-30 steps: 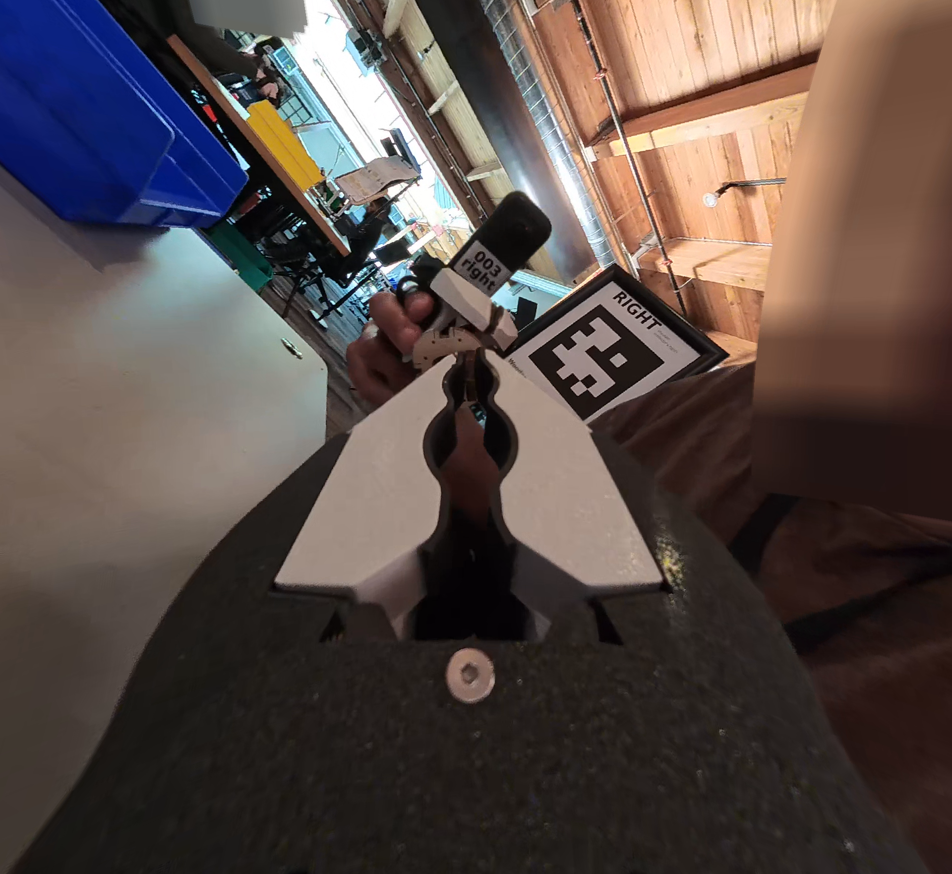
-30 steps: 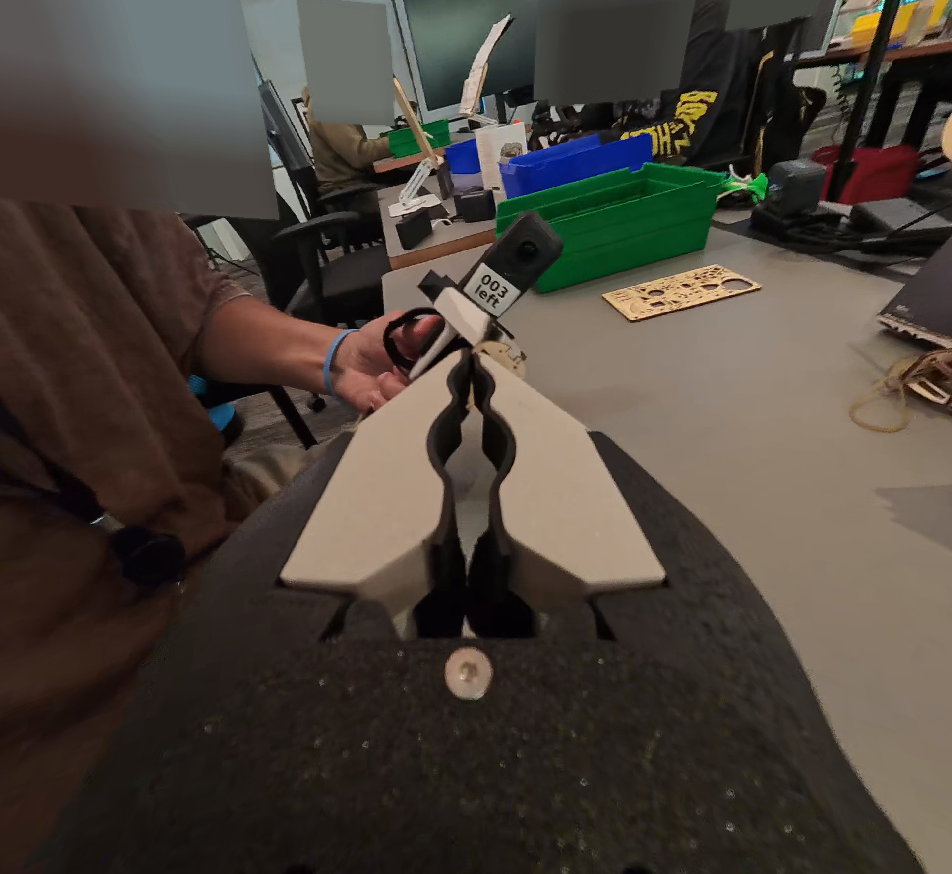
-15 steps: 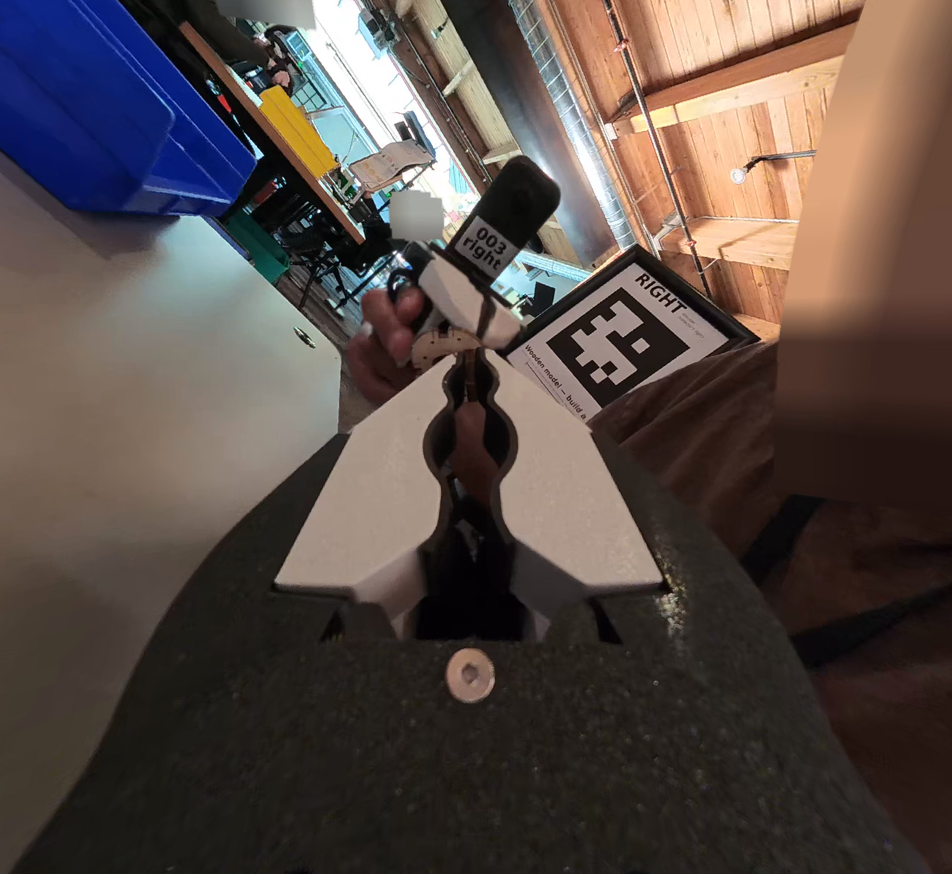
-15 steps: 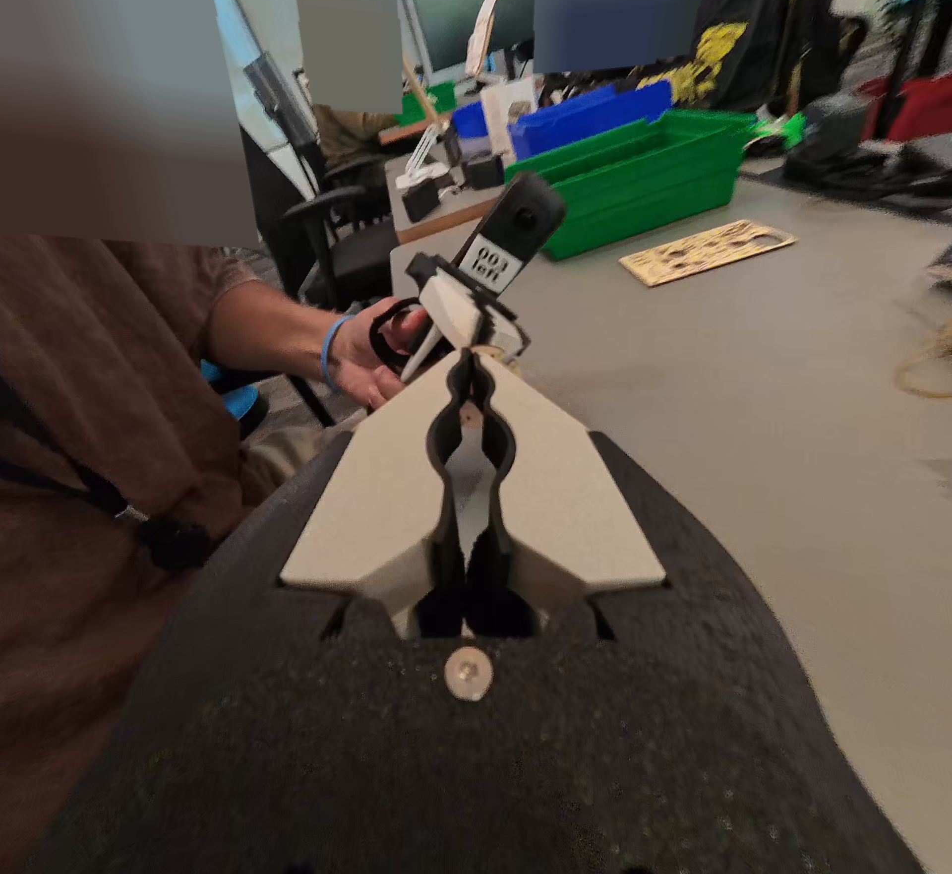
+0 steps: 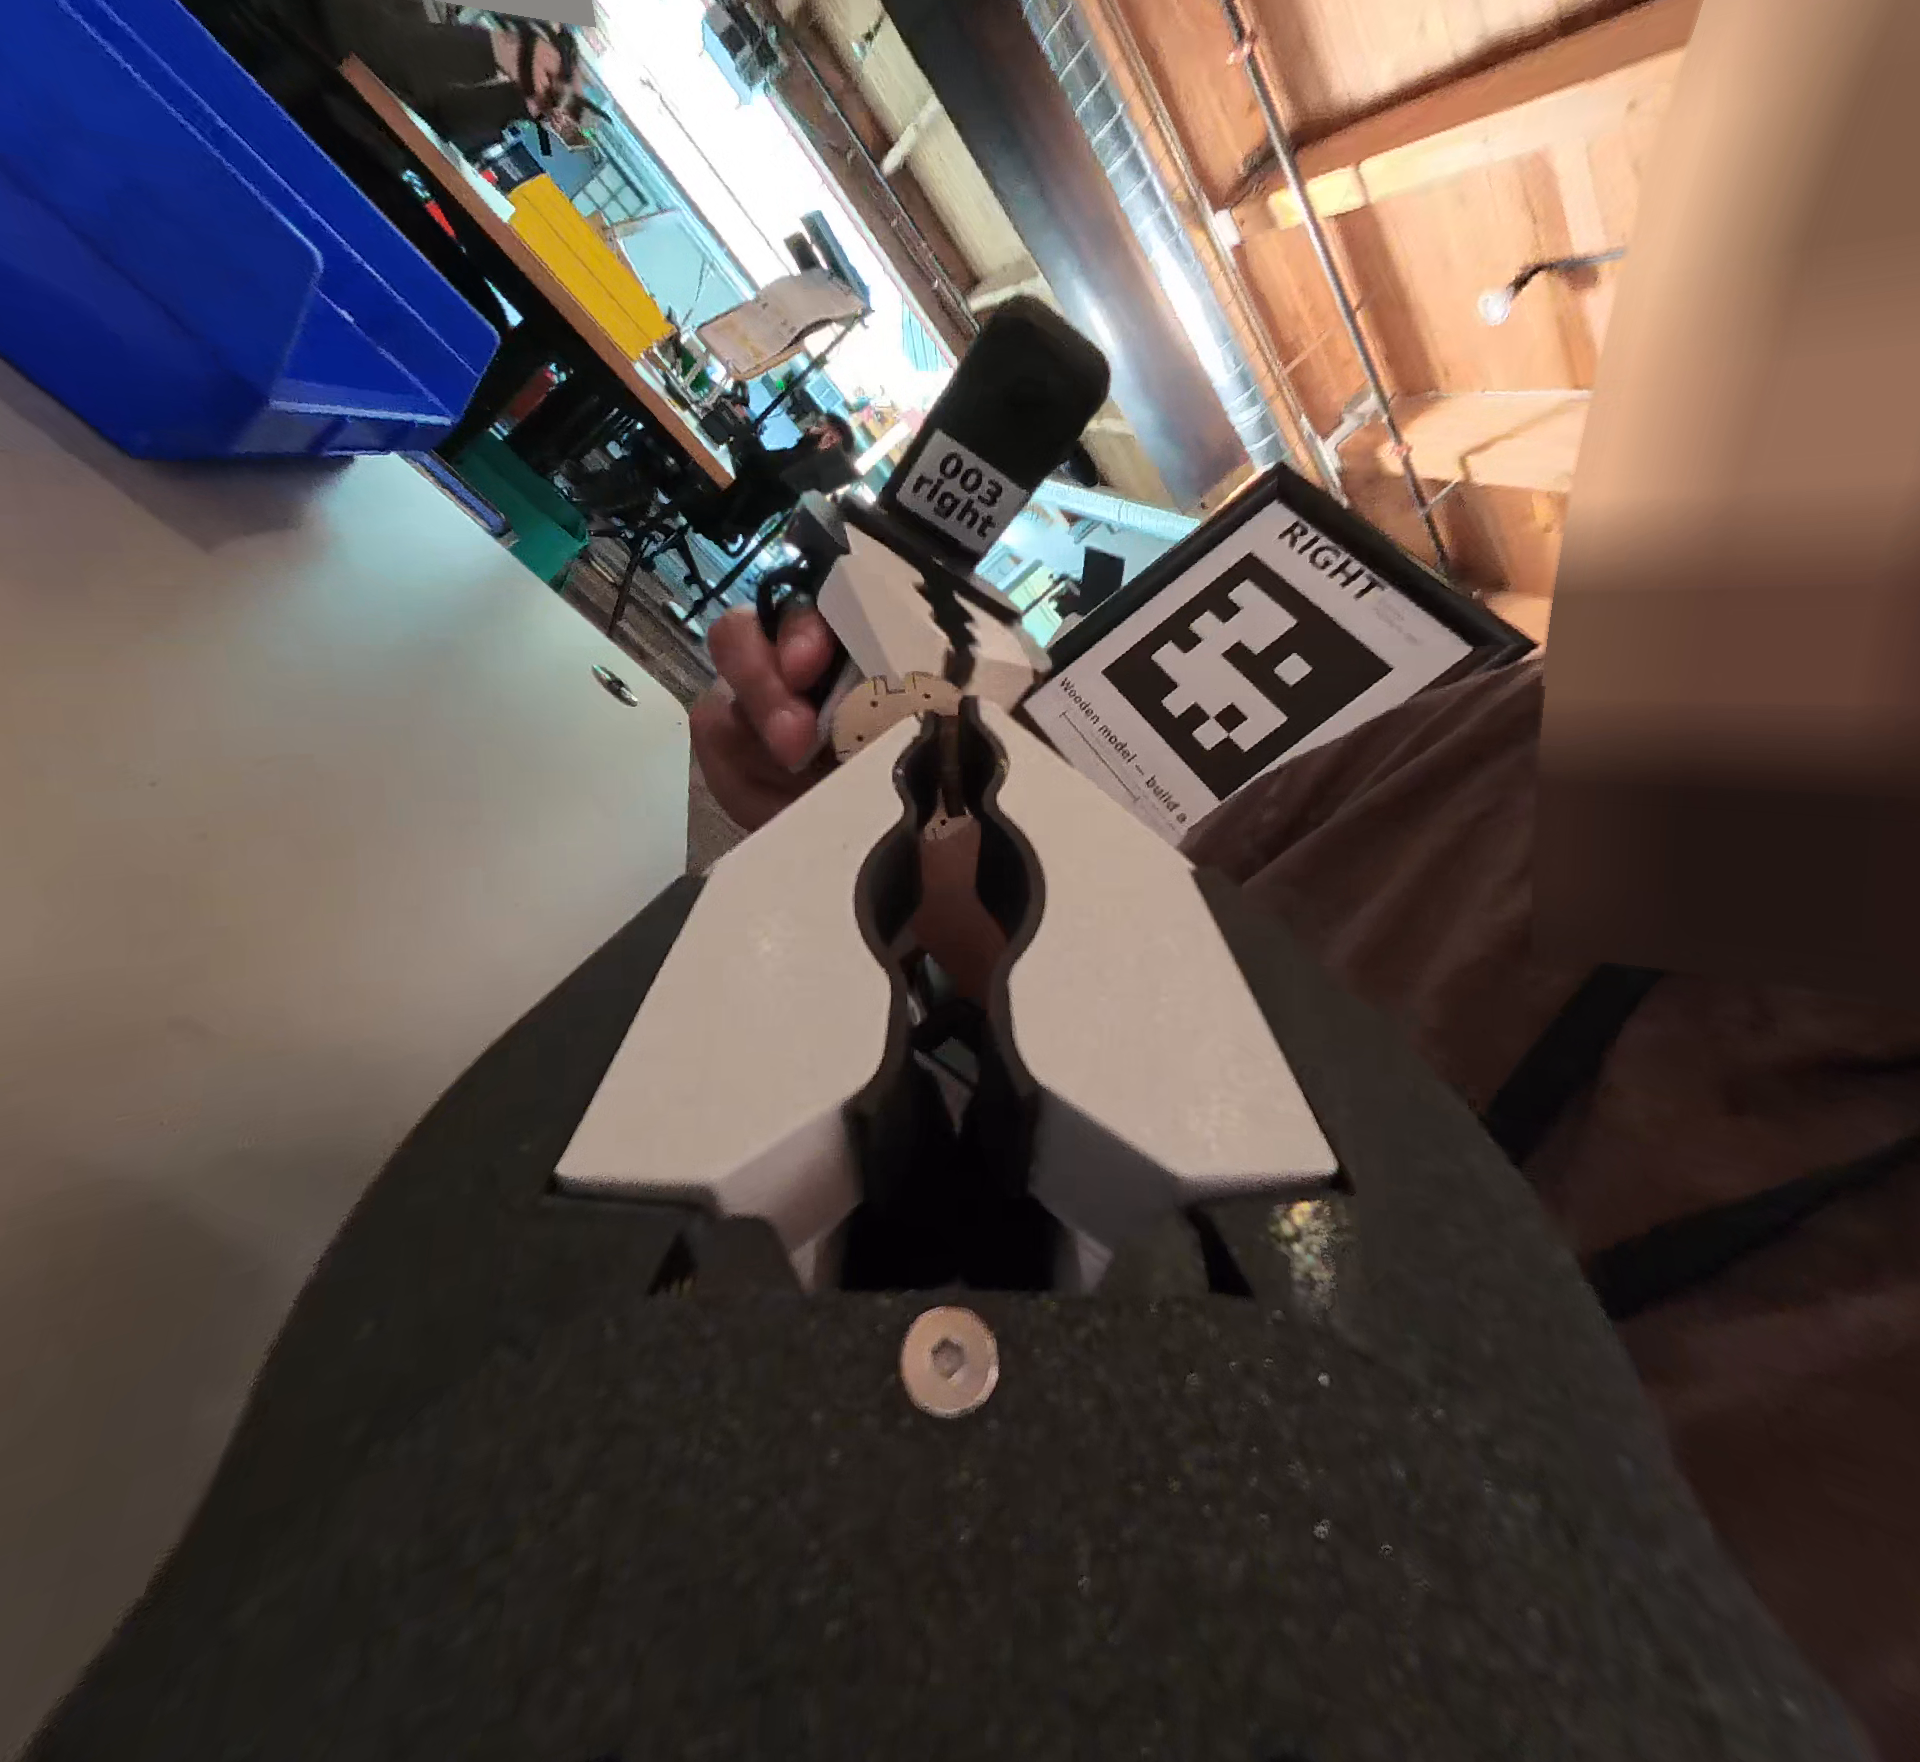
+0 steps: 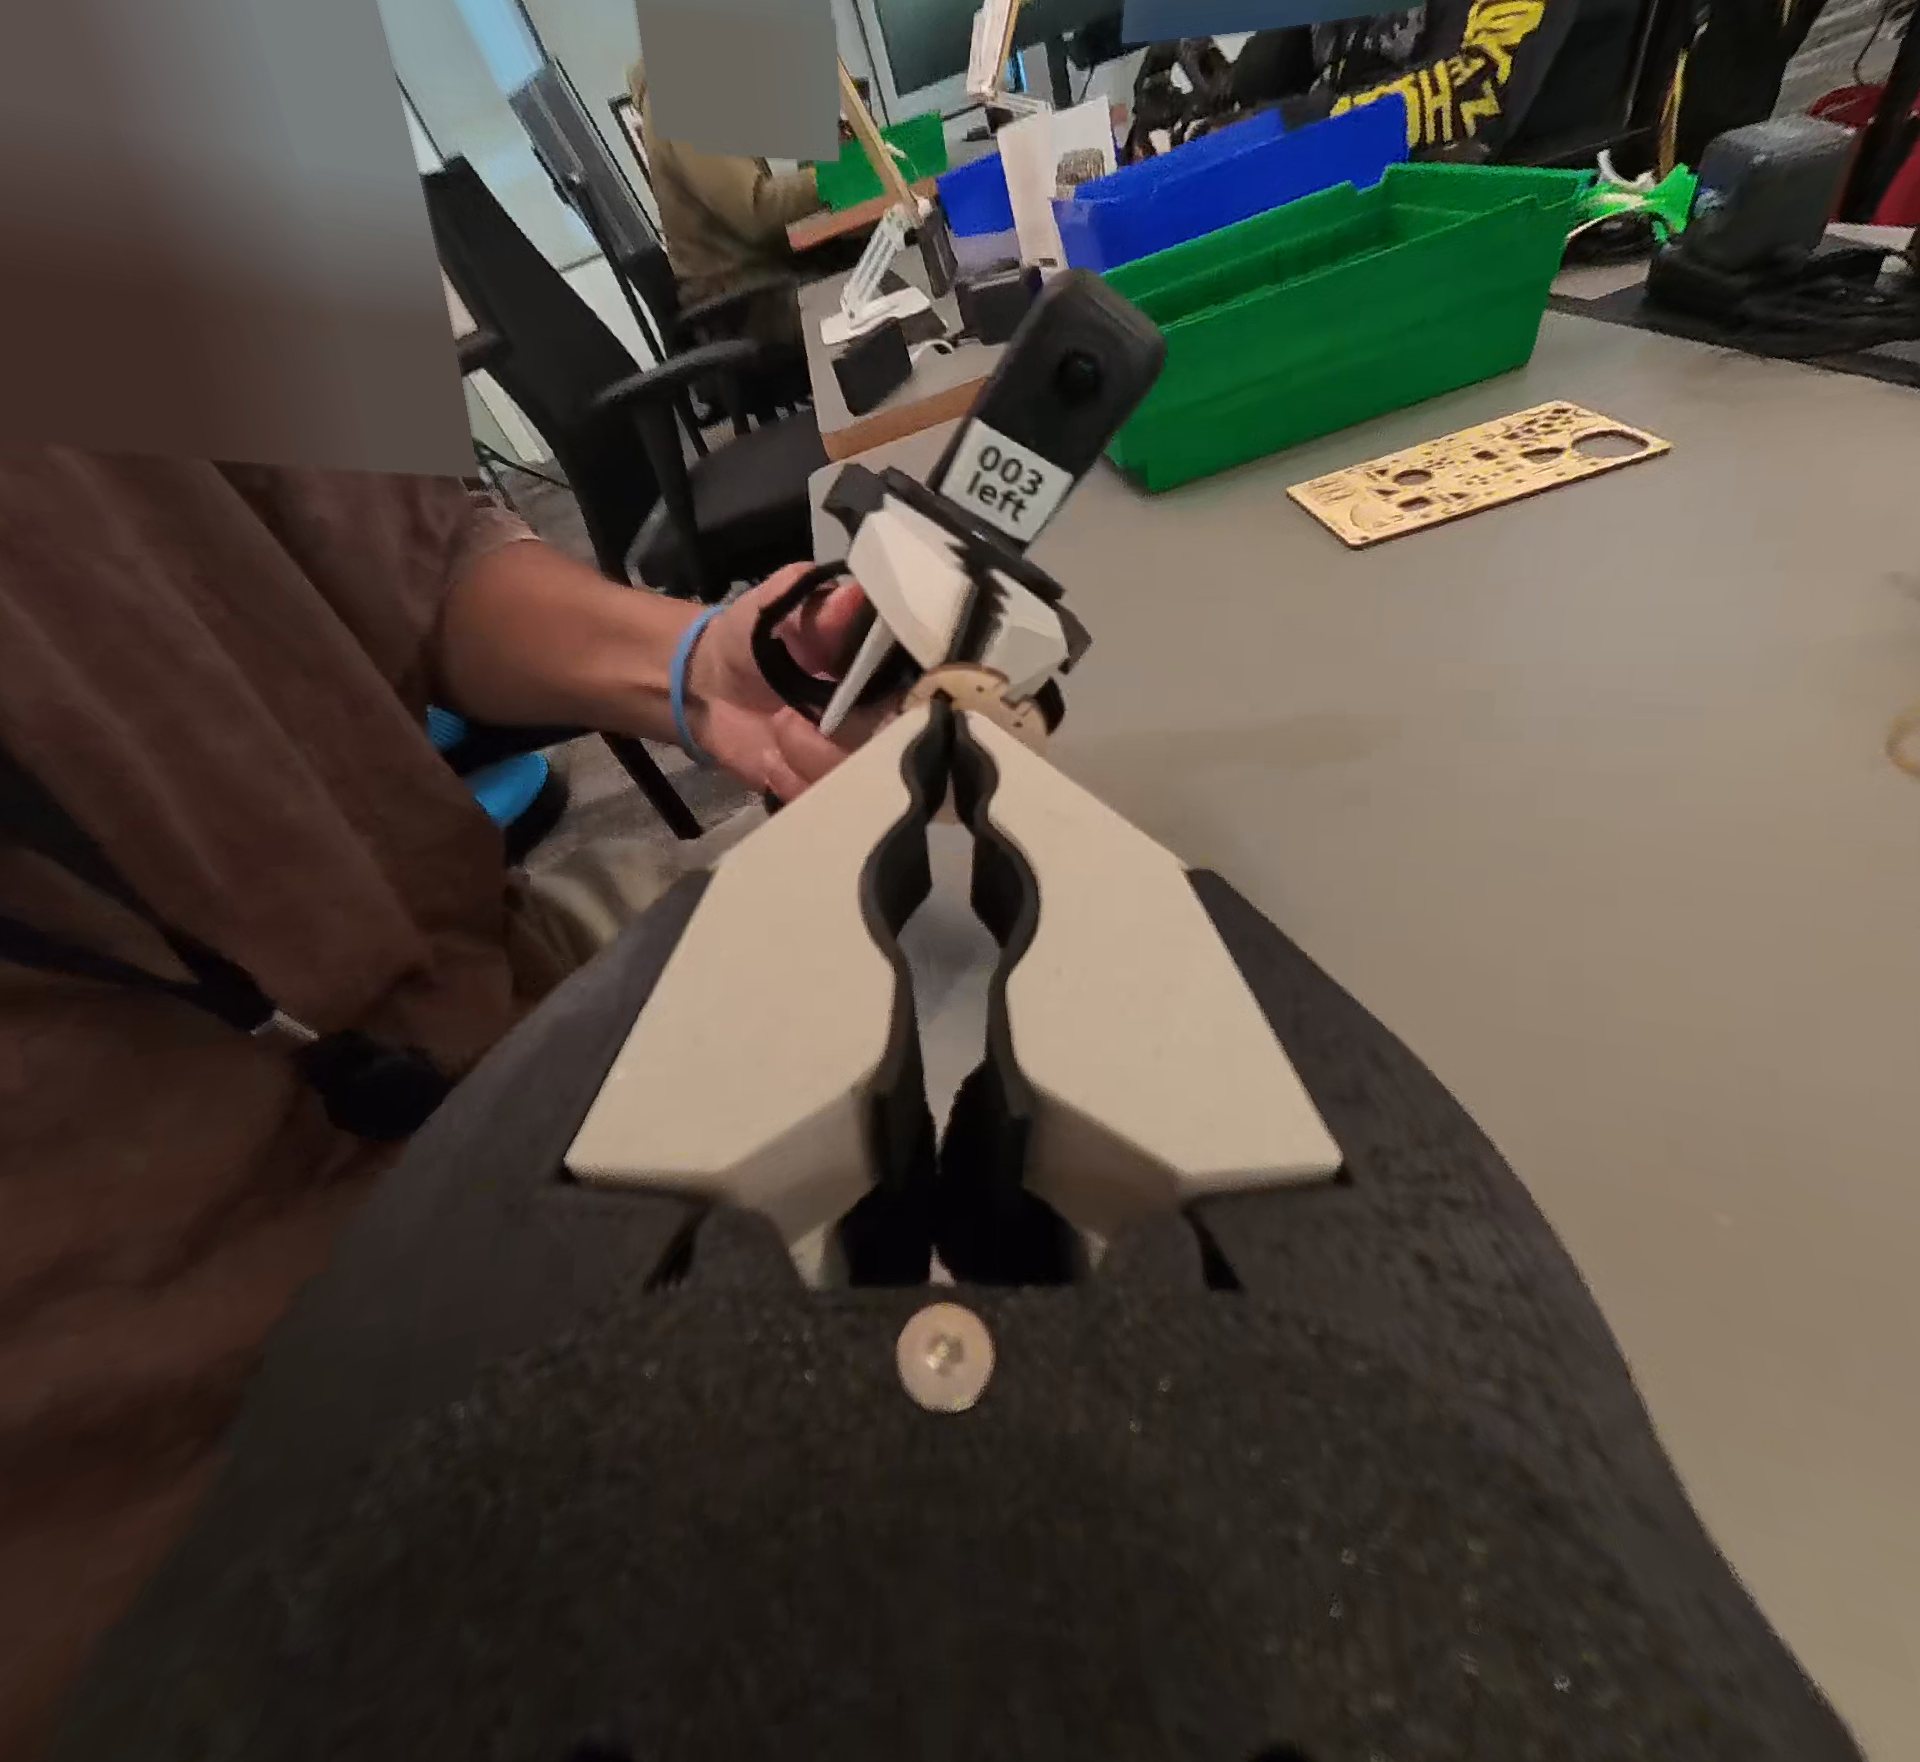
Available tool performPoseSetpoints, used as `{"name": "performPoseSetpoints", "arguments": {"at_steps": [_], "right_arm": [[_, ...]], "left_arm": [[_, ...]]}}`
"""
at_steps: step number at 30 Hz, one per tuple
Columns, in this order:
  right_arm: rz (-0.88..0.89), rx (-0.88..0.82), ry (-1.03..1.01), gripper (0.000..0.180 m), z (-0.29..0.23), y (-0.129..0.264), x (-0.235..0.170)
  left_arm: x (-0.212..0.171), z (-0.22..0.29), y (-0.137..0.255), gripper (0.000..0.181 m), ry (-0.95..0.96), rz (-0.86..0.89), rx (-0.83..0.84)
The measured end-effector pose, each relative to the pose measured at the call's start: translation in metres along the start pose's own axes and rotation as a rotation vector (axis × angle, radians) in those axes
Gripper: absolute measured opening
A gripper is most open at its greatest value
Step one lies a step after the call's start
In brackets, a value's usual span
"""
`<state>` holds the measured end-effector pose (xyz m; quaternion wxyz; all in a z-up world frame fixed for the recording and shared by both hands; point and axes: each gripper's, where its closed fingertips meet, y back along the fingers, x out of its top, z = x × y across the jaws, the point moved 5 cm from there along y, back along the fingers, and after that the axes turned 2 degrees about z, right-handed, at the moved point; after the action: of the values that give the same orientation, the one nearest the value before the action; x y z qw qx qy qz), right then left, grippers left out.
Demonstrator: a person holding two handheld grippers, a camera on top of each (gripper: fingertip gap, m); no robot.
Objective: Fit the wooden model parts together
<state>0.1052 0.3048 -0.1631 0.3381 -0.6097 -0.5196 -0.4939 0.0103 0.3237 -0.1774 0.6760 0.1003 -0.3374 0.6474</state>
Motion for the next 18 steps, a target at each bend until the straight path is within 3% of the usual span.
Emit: {"name": "performPoseSetpoints", "arguments": {"at_steps": [1, 7, 9, 11, 15, 18], "right_arm": [[0.013, -0.008, 0.005, 0.000, 0.001, 0.004, 0.004], [0.127, -0.080, 0.006, 0.000, 0.012, 0.019, 0.013], [0.135, 0.001, -0.082, 0.026, 0.012, 0.012, 0.005], [0.157, 0.189, -0.200, 0.029, 0.001, 0.005, 0.001], [0.129, 0.309, -0.257, 0.021, -0.010, -0.004, -0.007], [0.100, 0.310, -0.240, 0.007, -0.011, -0.001, -0.008]], "left_arm": [[0.001, 0.002, -0.001, 0.000, -0.005, -0.001, -0.008], [0.002, 0.003, 0.002, 0.000, 0.010, 0.003, -0.038], [0.000, 0.009, 0.000, 0.000, 0.009, -0.022, -0.089], [-0.004, 0.010, -0.002, 0.000, 0.042, -0.051, -0.131], [-0.010, 0.013, -0.006, 0.001, 0.109, -0.054, -0.209], [-0.008, 0.014, -0.006, 0.002, 0.115, -0.056, -0.213]]}}
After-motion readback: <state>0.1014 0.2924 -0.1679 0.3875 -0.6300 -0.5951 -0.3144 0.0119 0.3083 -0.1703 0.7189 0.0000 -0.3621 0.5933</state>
